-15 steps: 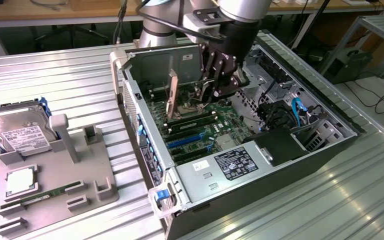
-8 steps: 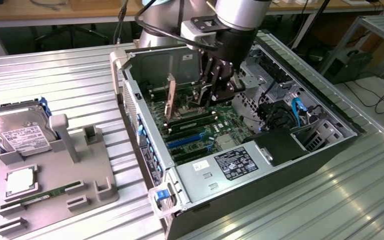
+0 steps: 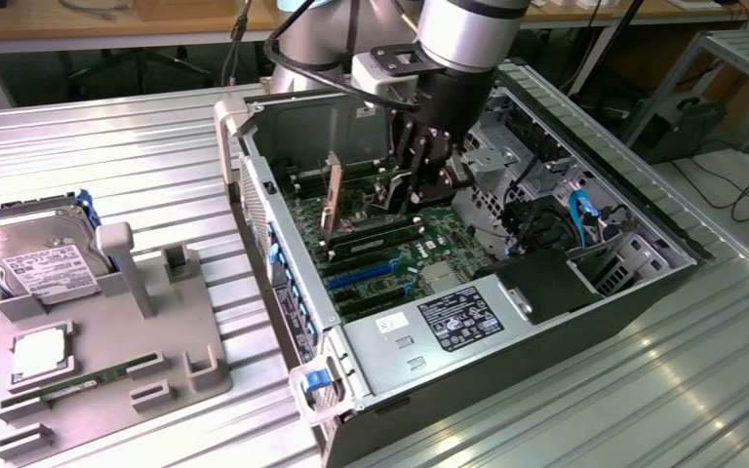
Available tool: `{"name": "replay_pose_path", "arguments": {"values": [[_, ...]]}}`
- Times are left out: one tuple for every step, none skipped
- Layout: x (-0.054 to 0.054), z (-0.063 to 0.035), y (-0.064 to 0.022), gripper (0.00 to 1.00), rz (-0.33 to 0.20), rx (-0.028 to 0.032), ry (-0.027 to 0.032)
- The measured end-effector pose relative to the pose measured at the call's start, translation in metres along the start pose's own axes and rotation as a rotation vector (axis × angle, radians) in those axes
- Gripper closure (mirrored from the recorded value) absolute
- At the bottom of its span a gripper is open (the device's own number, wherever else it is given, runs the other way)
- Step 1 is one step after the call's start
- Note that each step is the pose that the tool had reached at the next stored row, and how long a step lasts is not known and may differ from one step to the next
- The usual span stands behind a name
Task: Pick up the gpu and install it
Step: 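Insert the gpu into the slot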
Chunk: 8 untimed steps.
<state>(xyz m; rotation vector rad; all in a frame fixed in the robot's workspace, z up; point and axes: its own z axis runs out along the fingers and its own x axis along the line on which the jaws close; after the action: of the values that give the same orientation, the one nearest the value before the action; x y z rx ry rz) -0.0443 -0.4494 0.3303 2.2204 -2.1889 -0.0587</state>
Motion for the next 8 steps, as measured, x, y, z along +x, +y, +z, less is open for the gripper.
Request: {"name": "replay_pose_path", "arguments": {"values": [[0.0000, 0.0005, 0.0000, 0.72, 0.000, -0.0008, -0.0001], [0.0000, 0.0014, 0.0000, 0.72, 0.000, -0.0020, -0.0001], [0.0000, 0.0022, -0.0001, 0.72, 0.000, -0.0033, -0.0002], [0.0000, 0.0032, -0.0001, 0.72, 0.000, -0.0050, -0.0002], [0.0000, 0.0041, 0.0000, 0.72, 0.000, -0.0060, -0.0002], [0.0001, 0.0051, -0.0001, 0.72, 0.000, -0.0065, -0.0003], [0.0000, 0.0061, -0.0001, 0.72, 0.000, -0.0066, -0.0008], [0.0000, 0.0076, -0.0002, 0.72, 0.001, -0.0066, -0.0013]]}}
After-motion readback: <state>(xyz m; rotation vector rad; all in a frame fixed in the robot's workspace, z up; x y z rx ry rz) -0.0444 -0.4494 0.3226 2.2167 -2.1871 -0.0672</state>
